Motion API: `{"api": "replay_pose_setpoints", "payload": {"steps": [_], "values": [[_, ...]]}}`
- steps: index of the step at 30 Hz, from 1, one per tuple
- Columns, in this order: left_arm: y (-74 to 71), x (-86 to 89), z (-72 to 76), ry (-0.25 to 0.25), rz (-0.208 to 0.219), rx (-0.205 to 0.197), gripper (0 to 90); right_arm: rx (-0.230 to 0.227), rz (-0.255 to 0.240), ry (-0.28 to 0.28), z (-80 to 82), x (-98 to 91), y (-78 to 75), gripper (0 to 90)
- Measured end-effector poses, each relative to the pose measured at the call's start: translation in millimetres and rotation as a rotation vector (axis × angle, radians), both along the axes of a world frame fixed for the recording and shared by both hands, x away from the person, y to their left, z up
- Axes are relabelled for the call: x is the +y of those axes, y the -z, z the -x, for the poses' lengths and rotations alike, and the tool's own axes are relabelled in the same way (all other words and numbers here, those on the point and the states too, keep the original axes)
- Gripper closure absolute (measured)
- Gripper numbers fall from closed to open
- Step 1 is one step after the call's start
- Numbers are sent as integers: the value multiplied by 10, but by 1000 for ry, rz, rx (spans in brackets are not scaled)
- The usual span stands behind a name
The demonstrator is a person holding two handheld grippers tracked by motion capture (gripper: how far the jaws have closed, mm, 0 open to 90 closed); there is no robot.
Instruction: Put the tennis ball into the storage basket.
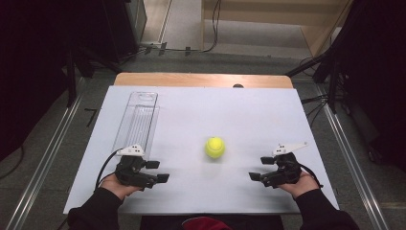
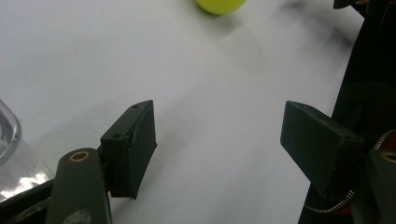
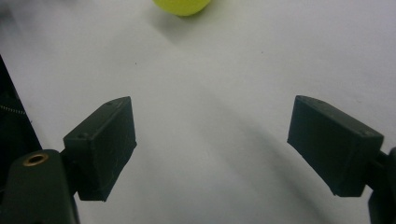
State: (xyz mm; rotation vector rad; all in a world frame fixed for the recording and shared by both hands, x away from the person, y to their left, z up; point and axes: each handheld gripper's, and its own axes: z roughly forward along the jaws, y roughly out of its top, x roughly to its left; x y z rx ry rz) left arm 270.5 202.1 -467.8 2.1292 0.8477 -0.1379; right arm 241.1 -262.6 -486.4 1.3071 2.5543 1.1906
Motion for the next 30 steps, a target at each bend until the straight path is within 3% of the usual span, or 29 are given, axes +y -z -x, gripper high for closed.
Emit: {"api": "replay_pose_setpoints", "payload": {"steps": [30], "values": [[-25, -27, -7, -5, -2, 3, 274, -3, 5, 4, -1, 0, -1, 132]]}}
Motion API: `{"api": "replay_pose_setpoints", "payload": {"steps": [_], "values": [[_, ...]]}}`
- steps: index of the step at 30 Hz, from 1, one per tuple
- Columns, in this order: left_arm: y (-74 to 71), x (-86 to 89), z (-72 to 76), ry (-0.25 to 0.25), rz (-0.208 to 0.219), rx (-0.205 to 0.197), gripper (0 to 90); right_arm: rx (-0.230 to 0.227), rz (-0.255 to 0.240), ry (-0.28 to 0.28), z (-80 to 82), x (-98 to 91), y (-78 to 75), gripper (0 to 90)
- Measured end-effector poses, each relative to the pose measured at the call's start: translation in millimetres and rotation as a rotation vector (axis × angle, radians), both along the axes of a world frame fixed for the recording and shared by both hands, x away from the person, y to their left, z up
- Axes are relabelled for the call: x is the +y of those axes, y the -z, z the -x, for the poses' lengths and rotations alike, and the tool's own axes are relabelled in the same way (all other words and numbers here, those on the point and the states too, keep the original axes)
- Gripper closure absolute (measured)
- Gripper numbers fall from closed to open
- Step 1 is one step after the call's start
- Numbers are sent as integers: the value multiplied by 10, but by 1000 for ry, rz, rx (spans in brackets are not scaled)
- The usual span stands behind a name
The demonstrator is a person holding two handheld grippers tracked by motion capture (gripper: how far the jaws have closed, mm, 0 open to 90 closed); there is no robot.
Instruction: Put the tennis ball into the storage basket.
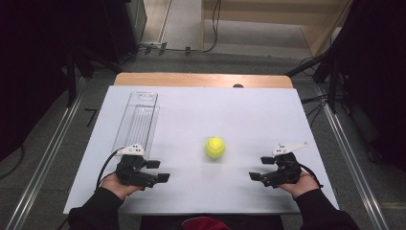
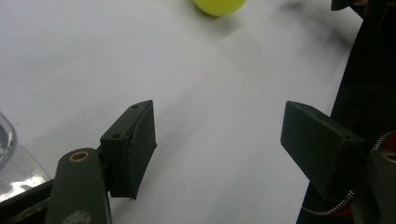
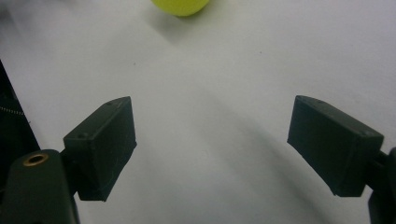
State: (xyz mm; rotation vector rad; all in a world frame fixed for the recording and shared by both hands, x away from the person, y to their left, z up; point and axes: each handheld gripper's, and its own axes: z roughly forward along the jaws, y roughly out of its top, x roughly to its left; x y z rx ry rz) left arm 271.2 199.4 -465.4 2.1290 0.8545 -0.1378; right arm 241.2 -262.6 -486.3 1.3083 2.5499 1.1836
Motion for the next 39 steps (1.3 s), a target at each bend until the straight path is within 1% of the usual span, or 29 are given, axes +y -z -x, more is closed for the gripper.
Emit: {"api": "replay_pose_setpoints", "payload": {"steps": [2, 5, 7, 12, 13, 15, 16, 19, 20, 27, 31, 32, 34, 35, 36, 37, 38, 39], "values": [[-10, -15, -1, -4, 10, 0, 274, 0, 1, 3, -1, 0, 1, 132], [-28, -53, 6, -15, -2, -7, 274, 0, -4, 3, -2, 1, 1, 132], [-34, -66, 7, -11, -7, -10, 274, 1, -5, 4, -1, 1, 1, 132], [-49, -115, 3, -13, -16, -7, 273, -1, -1, 2, -4, 0, 3, 132], [-48, -122, 1, -18, -10, -7, 273, -1, -1, 1, -4, 1, 3, 132], [-54, -131, -8, -23, -12, -3, 272, -1, -1, 3, -4, 1, 3, 132], [-54, -147, -17, -28, -4, 0, 272, -1, -1, 3, -4, 2, 4, 132], [-59, -163, -27, -24, -11, 3, 271, 0, 0, 2, -5, 2, 4, 132], [-61, -187, -33, -19, -12, 10, 271, -1, 0, 2, -5, 2, 4, 132], [-70, -248, -59, -19, -13, 8, 256, 2, 2, 5, -4, 5, 4, 132], [-77, -281, -74, -17, -17, -1, 252, 3, 3, 4, -4, 6, 4, 132], [-78, -287, -80, -14, -10, 0, 233, 4, 4, 4, -4, 6, 4, 132], [-90, -299, -92, 13, 18, -6, 173, 5, 4, 5, -4, 7, 4, 132], [-90, -299, -92, 13, 18, -6, 130, 5, 4, 5, -4, 7, 4, 132], [-103, -310, -95, 22, 15, -15, 102, 3, 4, 3, -5, 8, 4, 132], [-110, -326, -96, 23, 21, -20, 102, 3, 4, 3, -5, 8, 4, 132], [-119, -359, -105, 33, 17, -12, 25, 4, 3, 3, -5, 8, 4, 132], [-119, -373, -107, 40, 13, -12, 14, 4, 3, 3, -5, 8, 4, 132]]}}
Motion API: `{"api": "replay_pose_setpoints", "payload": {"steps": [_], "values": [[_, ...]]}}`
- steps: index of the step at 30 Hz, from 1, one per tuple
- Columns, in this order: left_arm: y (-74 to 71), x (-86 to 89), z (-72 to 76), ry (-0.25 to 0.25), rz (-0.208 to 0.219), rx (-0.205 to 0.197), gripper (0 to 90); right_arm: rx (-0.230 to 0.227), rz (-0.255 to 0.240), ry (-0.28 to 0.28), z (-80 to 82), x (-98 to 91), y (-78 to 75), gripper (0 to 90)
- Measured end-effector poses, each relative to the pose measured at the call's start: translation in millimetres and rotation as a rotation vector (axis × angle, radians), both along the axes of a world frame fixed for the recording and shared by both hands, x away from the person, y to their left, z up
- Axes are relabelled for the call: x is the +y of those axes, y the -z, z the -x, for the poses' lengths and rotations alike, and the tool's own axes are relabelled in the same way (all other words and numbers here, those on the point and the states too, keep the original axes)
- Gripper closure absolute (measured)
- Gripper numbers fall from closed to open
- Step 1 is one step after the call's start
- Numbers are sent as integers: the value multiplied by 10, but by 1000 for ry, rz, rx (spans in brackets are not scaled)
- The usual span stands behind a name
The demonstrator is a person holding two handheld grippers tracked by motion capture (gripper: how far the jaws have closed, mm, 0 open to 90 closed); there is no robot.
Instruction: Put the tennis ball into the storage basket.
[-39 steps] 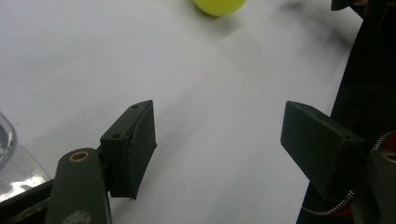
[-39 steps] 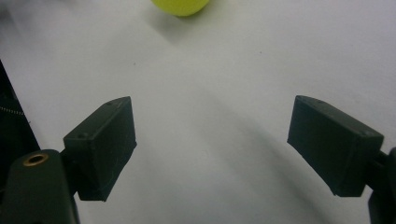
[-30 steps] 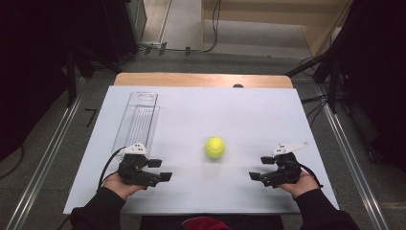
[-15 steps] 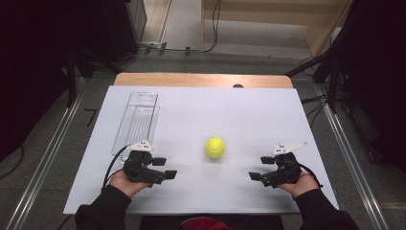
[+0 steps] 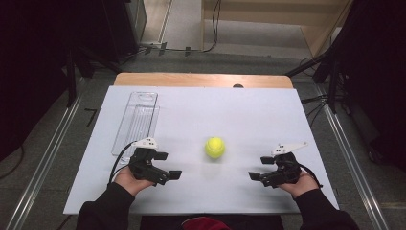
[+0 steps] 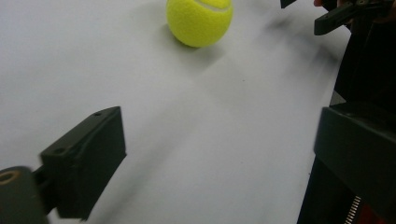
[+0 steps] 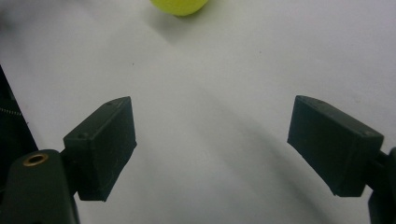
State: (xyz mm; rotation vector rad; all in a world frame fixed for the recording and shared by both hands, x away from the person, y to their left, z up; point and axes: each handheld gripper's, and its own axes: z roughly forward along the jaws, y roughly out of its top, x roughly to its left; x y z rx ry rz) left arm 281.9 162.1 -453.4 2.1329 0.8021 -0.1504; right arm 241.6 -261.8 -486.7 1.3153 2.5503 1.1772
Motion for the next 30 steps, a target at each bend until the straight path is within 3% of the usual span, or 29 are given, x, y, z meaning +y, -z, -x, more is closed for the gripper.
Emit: {"api": "replay_pose_setpoints", "payload": {"steps": [12, 23, 30], "values": [[-4, -45, -52, 5, 12, 15, 0, -1, -1, -3, -2, 2, 2, 132], [-46, -124, -120, 12, -22, 0, 1, -1, -2, -1, -1, 1, 0, 132], [-54, -190, -161, 17, -22, 2, 2, -2, -3, -3, -3, 5, 2, 132]]}}
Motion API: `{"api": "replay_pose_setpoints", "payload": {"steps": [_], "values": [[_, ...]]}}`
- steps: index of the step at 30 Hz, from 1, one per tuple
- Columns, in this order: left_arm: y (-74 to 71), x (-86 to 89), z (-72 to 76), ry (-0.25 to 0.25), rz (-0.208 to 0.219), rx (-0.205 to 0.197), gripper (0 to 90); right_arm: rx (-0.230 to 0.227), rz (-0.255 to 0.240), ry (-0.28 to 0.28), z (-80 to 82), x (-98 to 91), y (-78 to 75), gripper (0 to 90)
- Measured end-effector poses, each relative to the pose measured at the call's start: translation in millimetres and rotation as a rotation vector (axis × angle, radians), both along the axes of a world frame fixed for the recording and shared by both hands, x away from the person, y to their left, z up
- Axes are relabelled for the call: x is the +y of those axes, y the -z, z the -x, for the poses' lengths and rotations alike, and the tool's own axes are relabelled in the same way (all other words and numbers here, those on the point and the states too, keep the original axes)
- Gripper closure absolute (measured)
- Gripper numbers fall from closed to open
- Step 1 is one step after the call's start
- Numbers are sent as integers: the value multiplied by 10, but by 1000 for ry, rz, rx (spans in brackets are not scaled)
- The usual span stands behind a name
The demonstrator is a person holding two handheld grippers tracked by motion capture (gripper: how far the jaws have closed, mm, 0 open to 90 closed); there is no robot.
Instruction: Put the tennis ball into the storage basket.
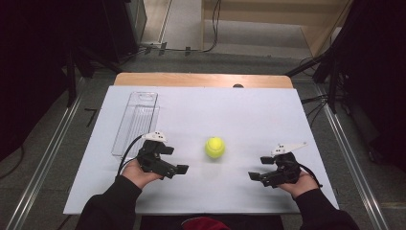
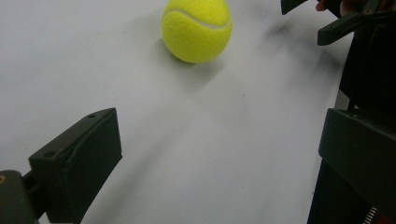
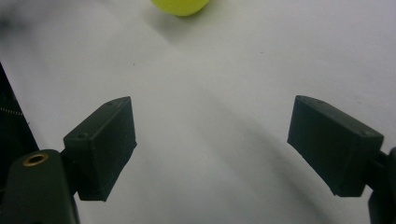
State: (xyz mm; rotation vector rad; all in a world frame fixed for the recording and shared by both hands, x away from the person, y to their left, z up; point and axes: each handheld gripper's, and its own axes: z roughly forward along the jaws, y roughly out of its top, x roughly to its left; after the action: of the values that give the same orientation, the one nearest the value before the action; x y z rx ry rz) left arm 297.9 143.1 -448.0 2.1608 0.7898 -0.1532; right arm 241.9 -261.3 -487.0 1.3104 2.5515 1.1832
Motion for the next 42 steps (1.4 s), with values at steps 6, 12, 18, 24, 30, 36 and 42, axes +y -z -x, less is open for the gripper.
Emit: {"api": "replay_pose_setpoints", "payload": {"steps": [6, 12, 18, 24, 30, 36, 42], "values": [[-17, -38, -43, -2, 2, -3, 5, -2, 0, -1, 2, 0, -2, 132], [-32, -77, -87, -7, -2, -3, 5, -2, 1, -1, 2, 1, -3, 132], [-38, -117, -126, -5, -4, -7, 5, -5, 1, -2, 5, 1, -5, 132], [-47, -155, -153, -6, -7, -8, 5, -7, 3, -2, 8, 4, -6, 132], [-63, -199, -196, 1, -1, -11, 5, -9, 4, 2, 9, 7, -4, 132], [-74, -271, -243, -7, -5, -13, 5, -10, 6, -4, 7, 13, 1, 132], [-78, -332, -286, -1, -9, -14, 6, -7, 10, 0, 9, 11, 0, 132]]}}
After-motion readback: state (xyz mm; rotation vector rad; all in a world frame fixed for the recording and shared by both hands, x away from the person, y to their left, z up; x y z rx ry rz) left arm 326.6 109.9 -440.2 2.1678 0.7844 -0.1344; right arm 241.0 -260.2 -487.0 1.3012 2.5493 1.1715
